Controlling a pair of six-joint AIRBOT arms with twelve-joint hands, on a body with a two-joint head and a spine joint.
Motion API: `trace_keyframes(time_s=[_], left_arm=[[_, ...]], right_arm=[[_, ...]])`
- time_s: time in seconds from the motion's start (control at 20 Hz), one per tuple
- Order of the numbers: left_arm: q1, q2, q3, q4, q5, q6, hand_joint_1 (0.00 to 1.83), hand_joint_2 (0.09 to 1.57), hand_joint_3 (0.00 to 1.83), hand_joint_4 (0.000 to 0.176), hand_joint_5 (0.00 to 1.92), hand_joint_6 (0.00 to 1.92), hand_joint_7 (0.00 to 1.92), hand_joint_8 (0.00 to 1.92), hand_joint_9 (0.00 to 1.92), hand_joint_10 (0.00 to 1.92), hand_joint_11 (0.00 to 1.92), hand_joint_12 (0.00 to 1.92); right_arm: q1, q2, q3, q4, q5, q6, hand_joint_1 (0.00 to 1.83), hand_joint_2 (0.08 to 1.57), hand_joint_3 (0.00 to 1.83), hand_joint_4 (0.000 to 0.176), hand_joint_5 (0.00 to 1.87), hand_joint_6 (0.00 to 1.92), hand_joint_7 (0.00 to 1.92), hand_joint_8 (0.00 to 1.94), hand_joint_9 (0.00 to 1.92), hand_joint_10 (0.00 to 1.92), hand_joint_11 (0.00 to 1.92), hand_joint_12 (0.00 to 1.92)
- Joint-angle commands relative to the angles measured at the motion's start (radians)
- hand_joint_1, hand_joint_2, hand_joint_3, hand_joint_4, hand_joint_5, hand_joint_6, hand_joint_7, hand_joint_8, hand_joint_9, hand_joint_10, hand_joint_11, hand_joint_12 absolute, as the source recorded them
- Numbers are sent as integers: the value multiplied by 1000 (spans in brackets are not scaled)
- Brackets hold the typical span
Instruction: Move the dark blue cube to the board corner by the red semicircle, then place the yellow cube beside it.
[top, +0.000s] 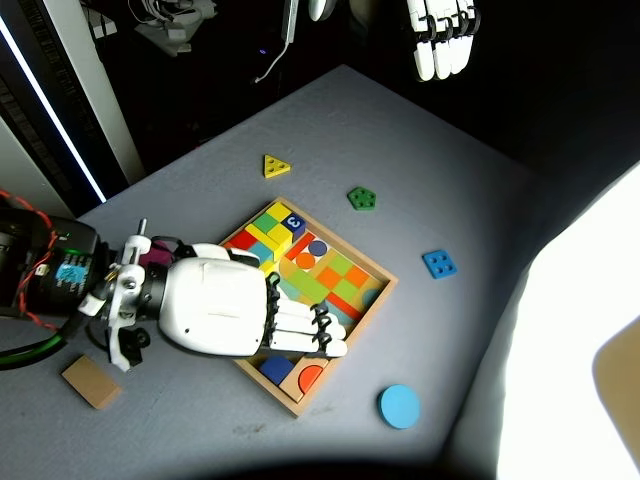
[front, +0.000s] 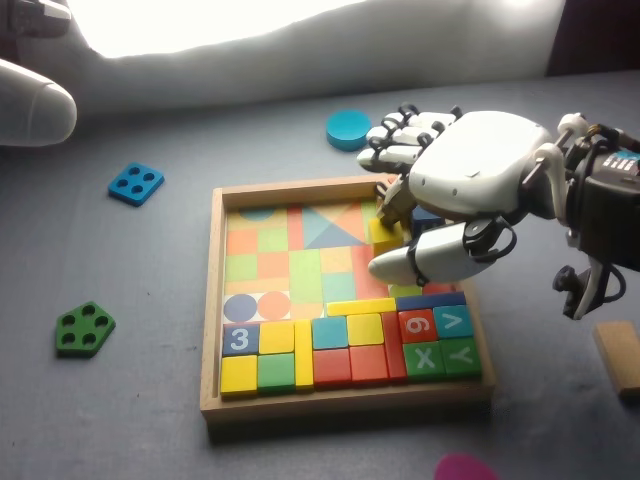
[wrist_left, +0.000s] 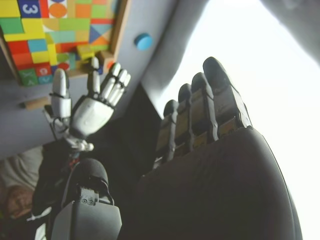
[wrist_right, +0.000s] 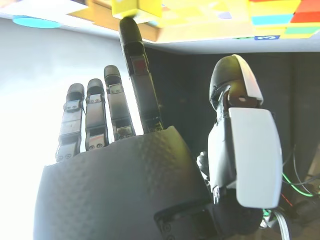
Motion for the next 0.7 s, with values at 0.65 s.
trace_keyframes(time_s=[0.65], left_arm=[[-13, 0, -3, 17, -95, -1, 0, 1116, 1, 31, 75, 0, 123, 2, 103, 2, 0, 527]], right_arm=[[5, 11, 63, 12, 87, -8, 0, 1149, 2, 0, 794, 7, 157, 8, 0, 0, 0, 0]])
